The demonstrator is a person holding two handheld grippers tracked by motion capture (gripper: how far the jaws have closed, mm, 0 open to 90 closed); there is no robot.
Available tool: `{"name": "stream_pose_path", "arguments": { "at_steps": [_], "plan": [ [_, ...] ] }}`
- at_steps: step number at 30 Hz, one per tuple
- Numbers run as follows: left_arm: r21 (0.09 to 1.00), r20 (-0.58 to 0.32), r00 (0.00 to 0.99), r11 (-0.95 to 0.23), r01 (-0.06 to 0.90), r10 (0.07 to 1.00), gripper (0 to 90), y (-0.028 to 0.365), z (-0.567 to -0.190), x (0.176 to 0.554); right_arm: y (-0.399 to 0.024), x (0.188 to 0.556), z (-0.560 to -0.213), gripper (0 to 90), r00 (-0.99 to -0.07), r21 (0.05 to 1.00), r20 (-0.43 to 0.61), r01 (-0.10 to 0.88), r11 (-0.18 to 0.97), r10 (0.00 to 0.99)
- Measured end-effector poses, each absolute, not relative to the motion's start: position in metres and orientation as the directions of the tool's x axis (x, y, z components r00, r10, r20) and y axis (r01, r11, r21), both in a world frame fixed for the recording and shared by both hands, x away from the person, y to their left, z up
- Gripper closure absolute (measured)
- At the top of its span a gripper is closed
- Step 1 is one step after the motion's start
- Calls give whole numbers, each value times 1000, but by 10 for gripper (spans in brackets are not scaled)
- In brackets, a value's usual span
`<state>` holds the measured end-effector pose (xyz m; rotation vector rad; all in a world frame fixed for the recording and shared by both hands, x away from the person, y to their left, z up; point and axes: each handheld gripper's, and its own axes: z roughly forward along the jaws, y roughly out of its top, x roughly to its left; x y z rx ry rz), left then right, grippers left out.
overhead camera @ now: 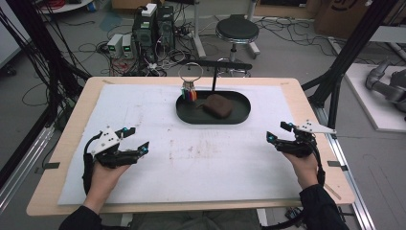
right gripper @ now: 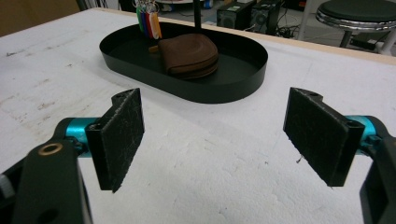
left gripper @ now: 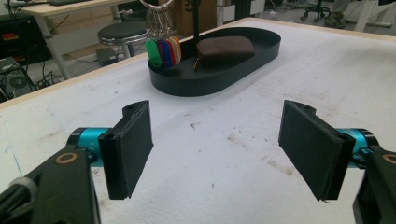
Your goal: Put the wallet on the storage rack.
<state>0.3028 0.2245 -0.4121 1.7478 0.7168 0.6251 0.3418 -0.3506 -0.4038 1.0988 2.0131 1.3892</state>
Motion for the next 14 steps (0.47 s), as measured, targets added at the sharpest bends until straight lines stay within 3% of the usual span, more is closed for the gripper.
{"name": "stream_pose_path", "arguments": {
  "at_steps": [14],
  "plan": [
    [956,55,685,-237,175,727,251,222,-415,306,-351,341,-404,209,-580,917,64,356,181,812]
  ]
}}
